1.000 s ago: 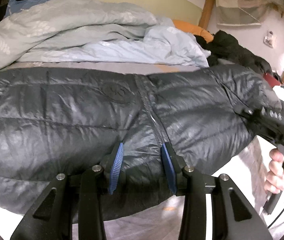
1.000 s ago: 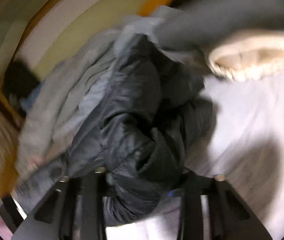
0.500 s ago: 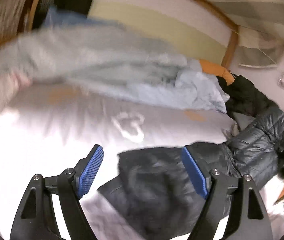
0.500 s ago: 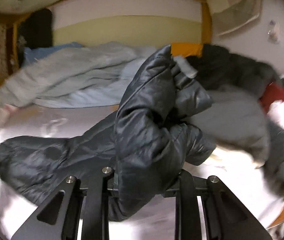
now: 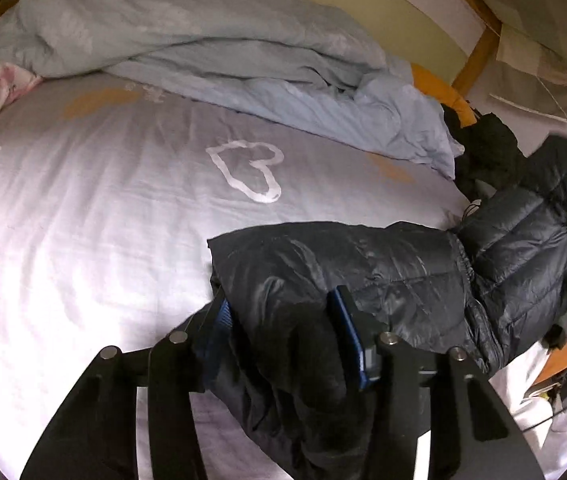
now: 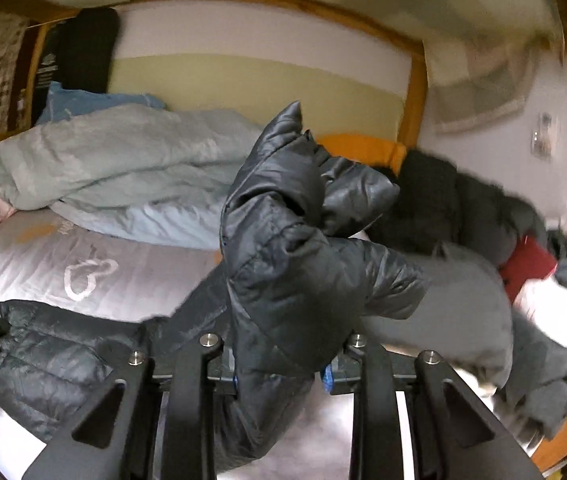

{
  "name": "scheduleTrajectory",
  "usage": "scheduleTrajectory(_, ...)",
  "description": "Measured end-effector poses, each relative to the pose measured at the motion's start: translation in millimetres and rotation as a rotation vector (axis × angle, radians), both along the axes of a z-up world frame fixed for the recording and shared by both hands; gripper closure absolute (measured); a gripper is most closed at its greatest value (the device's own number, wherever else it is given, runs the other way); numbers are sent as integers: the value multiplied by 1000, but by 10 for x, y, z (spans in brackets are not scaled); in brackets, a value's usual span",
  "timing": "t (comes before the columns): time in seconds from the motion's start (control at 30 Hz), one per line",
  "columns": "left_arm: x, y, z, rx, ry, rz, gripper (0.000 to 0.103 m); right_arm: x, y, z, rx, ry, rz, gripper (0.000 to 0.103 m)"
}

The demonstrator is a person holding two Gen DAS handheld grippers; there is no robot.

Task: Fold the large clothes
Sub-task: 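Open both tools and release the bundled jacket onto the bed, then grasp the bundled black jacket with the right tool while the left tool grasps beside it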

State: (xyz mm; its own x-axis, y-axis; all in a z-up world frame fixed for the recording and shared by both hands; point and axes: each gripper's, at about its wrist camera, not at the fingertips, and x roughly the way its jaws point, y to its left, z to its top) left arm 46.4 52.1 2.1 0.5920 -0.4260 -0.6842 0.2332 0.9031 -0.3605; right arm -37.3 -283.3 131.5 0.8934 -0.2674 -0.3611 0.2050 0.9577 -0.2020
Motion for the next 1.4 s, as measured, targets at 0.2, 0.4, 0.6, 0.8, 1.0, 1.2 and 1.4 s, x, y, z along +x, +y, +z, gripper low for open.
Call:
scheduleTrajectory(0.2,-54,19,127,11,-46,-18,55,-110,860,-56,-198,-82,92,71)
scheduleTrajectory(0.4,-98,69,284,53,-108,8,55,-236,1604,-339,-322,-109,181,64)
scheduleTrajectory(0.6,-87,269,398,57,-144,69,55,-304,2111,-759,-367,-74,247,61)
scheduleTrajectory(0.8,-56,335,450,175,-174,135,54,-299,2373,-1045,-398,-53,267,58)
scheduleTrajectory(1.0,-30,372,436,168,-167,143,54,-313,2546,-1257,-449,-48,304,41)
scheduleTrajectory(1.2,-95,405,490,138,-188,134,54,-426,2650,-1391,-443,-55,374,24)
scheduleTrajectory(1.4,-272,396,754,-9,-216,46,53,-683,2457,-1248,-281,-91,445,19)
